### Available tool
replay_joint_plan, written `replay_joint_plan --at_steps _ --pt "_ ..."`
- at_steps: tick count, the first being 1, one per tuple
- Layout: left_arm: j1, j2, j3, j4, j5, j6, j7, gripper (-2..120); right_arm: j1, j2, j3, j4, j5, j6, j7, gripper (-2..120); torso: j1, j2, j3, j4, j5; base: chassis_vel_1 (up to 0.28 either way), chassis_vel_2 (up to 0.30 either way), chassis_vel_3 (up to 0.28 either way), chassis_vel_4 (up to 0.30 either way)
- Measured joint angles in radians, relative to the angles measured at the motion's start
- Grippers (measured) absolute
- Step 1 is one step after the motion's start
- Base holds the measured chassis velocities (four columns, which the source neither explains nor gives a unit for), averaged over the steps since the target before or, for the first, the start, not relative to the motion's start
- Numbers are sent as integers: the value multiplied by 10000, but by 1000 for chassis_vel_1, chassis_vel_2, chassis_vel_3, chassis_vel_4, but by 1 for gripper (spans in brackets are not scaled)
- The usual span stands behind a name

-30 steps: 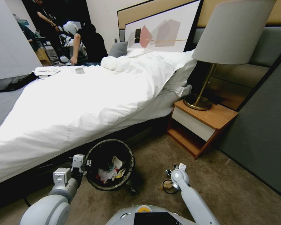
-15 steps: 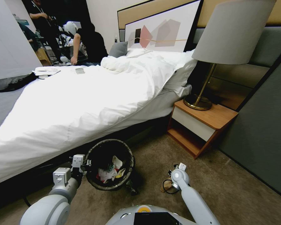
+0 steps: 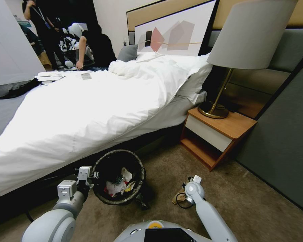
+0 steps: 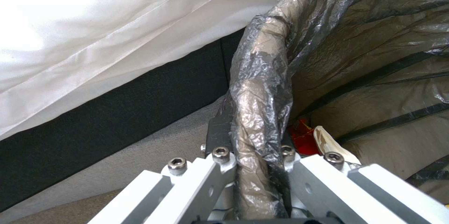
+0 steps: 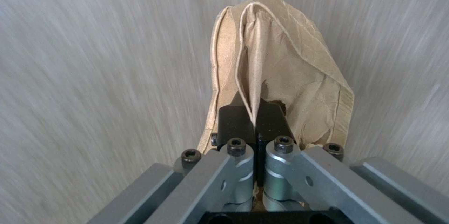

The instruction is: Pick up the trash bin, then pick up the garbage from the floor and place it into the trash bin.

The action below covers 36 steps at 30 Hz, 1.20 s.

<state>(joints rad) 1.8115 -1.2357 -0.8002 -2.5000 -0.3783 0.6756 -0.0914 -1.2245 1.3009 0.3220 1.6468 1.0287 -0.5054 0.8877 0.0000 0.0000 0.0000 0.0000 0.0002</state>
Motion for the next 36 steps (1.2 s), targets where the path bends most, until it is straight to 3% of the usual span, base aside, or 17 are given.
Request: replay_joint_plan --at_steps 9,14,17,21,33,36 --pt "47 52 5 0 -10 20 0 1 105 -852 481 2801 -58 -36 -548 0 0 0 0 1 -1 0 0 0 0" --pt "78 50 12 0 -27 46 -1 1 369 -1959 421 4913 585 -229 -744 0 0 0 0 0 -4 0 0 0 0" --pt "86 47 12 0 -27 46 -1 1 401 -2081 399 5103 656 -251 -777 0 0 0 0 -1 -4 0 0 0 0" --pt "149 -46 17 0 24 61 -15 1 915 -3227 169 6999 1651 -524 -1808 0 -1 0 0 2 -2 0 0 0 0" --pt "205 0 37 0 64 87 -23 1 2045 -3930 -862 7989 1586 -353 -4362 0 -1 0 0 2 -2 0 0 0 0" --pt "213 73 46 0 76 122 -23 1 2488 -3879 -1281 8044 1482 -336 -5549 0 0 0 0 1 -2 0 0 0 0"
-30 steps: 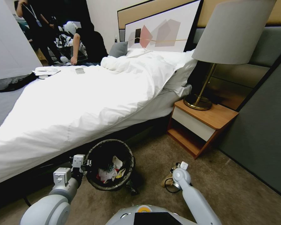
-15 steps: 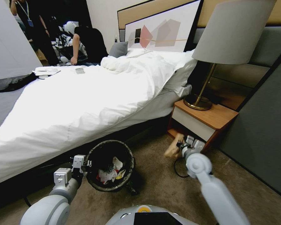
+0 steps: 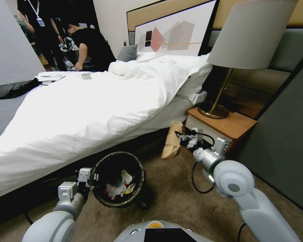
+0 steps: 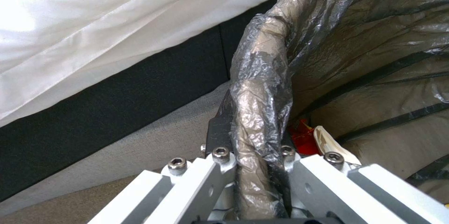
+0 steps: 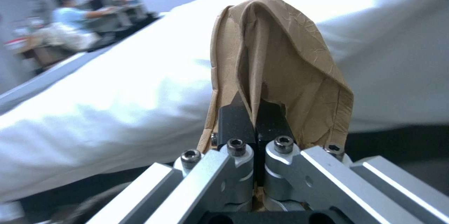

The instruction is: Pick up the trash bin, then pick up the garbage from the floor and place it into the trash bin.

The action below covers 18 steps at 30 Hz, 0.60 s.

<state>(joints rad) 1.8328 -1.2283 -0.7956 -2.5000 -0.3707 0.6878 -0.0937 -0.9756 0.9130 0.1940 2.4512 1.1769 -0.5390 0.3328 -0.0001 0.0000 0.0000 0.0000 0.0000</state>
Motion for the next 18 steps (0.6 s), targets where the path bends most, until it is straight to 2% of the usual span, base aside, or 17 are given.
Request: replay_joint_plan --at_steps 4,18 --pt "27 132 38 0 -11 33 6 1 376 16 -305 201 -19 -5 -825 0 0 0 0 -3 -1 0 0 0 0" --pt "56 184 242 0 -10 181 126 1 1719 228 -2312 221 -329 17 -1963 0 0 0 0 0 -1 0 0 0 0"
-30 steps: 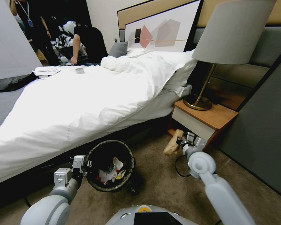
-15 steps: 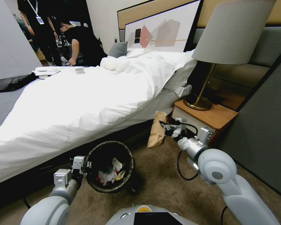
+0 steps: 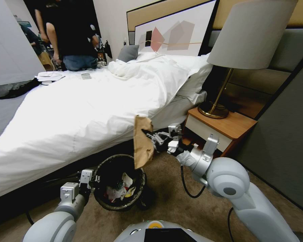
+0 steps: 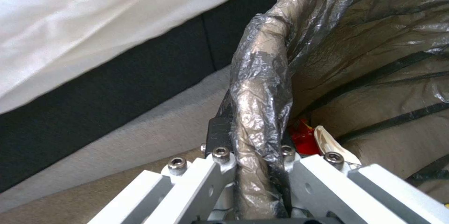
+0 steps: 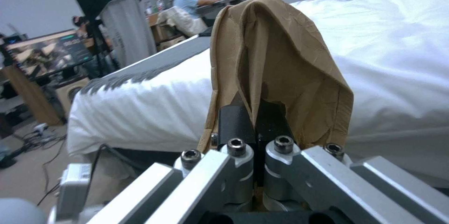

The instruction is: Pick up the trash bin, then pick up the garbage from the floor and place it into the trash bin.

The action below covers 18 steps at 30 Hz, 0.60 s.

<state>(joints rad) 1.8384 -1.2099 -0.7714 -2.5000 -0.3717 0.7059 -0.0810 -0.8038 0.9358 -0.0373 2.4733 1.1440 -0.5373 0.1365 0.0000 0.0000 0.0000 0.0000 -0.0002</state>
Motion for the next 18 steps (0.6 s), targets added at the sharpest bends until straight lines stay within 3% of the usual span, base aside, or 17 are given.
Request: replay_joint_plan --at_steps 11,18 --pt "-132 -144 47 0 92 83 95 1 1167 356 -1998 -200 -599 -21 3 0 0 0 0 1 1 0 0 0 0" --pt "-147 -186 36 0 112 93 96 1 1271 363 -2759 -500 -1085 -150 77 0 0 0 0 1 1 0 0 0 0"
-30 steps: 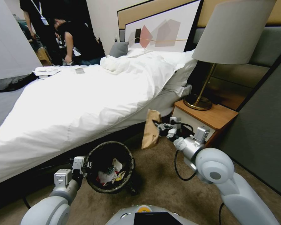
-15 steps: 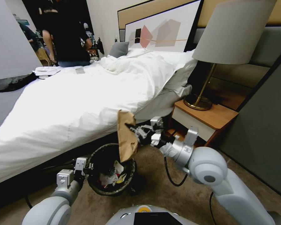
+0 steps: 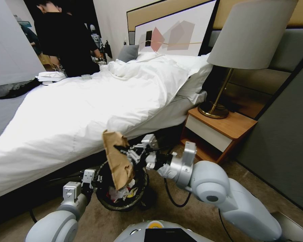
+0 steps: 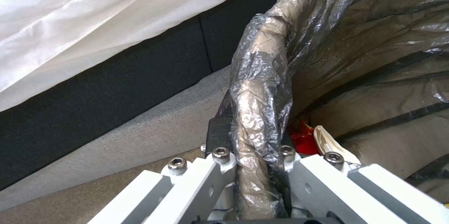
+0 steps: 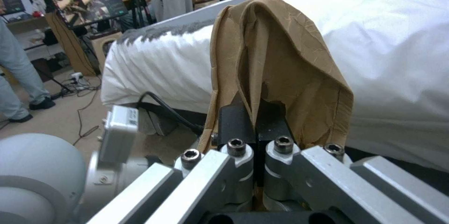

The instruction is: Pick up the trash bin, then pick up the garbage from the floor and place it into the trash bin.

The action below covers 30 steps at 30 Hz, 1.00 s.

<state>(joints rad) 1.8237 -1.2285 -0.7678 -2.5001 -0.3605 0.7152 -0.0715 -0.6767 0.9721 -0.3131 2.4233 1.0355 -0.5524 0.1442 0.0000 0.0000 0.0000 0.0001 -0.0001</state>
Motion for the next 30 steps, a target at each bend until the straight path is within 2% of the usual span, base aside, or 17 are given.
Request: replay_joint_plan --at_steps 18,21,22,24,26,28,29,30 --pt "-61 -85 -45 0 3 -1 -11 1 -829 -303 50 -387 -730 -296 -143 1 0 0 0 -1 1 0 0 0 0" --pt "-81 -110 -33 0 9 -4 -11 1 -1053 -318 77 -344 -896 -324 -119 15 0 0 0 0 1 0 0 0 0" --pt "-81 -110 -33 0 9 -4 -11 1 -1053 -318 77 -344 -896 -324 -119 15 0 0 0 0 1 0 0 0 0" --pt "-60 -107 -32 0 40 -6 -11 1 -1288 -372 213 -267 -972 -329 -105 26 0 0 0 -1 1 0 0 0 0" --pt "-49 -106 -32 0 49 -6 -11 1 -1375 -395 253 -237 -984 -337 -104 29 0 0 0 -1 1 0 0 0 0" --pt "-42 -106 -32 0 62 -10 -11 1 -1536 -447 309 -145 -1013 -354 -113 41 0 0 0 -1 1 0 0 0 0" --pt "-42 -106 -32 0 62 -10 -11 1 -1536 -447 309 -145 -1013 -354 -113 41 0 0 0 -1 1 0 0 0 0" --pt "-48 -106 -29 0 63 -10 -11 1 -1565 -455 311 -125 -1023 -357 -113 45 0 0 0 -1 1 0 0 0 0"
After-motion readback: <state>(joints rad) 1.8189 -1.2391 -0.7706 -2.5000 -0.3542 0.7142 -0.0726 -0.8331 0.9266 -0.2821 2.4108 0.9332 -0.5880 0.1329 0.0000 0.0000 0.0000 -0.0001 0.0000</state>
